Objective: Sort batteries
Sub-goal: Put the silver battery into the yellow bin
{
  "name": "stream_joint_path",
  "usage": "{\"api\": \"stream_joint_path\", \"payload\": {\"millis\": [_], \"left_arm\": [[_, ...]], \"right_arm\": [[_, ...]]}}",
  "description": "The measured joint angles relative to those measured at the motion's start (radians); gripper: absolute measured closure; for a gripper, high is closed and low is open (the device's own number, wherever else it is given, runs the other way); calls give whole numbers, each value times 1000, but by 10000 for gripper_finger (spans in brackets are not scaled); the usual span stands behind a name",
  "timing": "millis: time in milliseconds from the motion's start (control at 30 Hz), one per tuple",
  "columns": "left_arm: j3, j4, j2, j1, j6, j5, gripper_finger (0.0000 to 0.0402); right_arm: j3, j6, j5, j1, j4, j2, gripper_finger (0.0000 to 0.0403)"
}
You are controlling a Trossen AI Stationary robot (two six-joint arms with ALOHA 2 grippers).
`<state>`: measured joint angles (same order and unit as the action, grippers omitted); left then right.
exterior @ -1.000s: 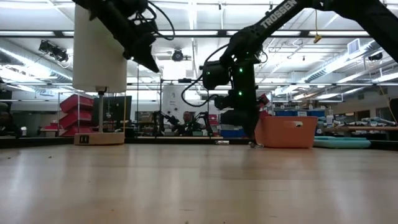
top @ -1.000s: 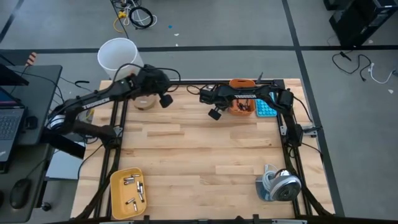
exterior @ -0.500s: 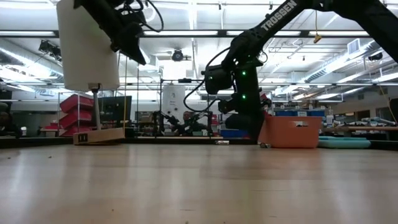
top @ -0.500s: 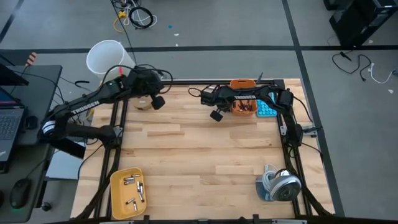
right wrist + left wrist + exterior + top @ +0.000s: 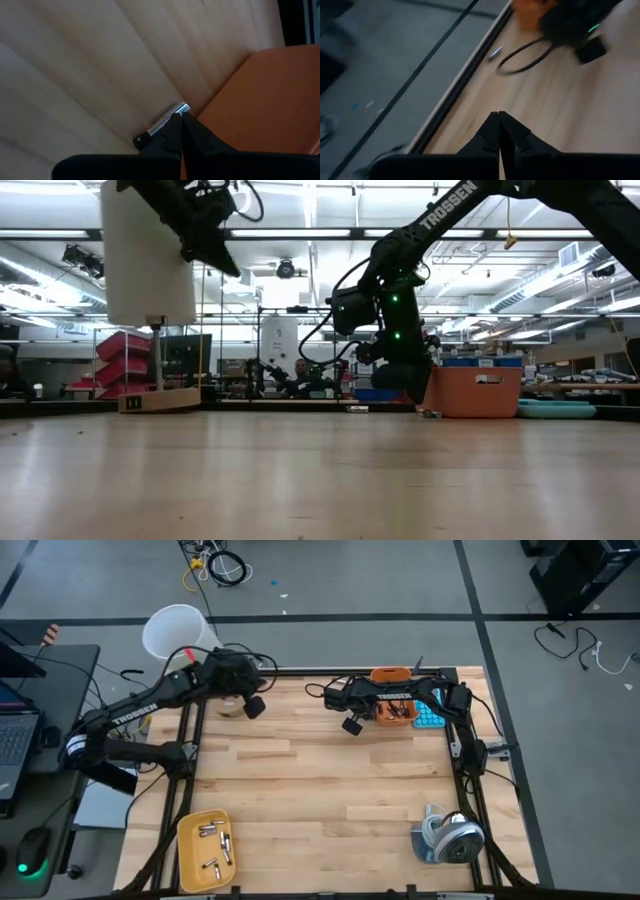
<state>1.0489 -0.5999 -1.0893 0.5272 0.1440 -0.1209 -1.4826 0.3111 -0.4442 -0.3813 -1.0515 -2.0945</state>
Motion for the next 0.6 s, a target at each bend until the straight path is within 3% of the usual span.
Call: {"api": "stream_joint_path", "payload": {"millis": [100, 600], "left_arm": [[0, 56, 0, -10, -13, 85, 402], [0, 308, 67, -40, -58, 227, 402]], "right_arm": [[0, -15, 0, 0, 1, 0, 403], [0, -26, -3, 4, -55, 37, 403]]}}
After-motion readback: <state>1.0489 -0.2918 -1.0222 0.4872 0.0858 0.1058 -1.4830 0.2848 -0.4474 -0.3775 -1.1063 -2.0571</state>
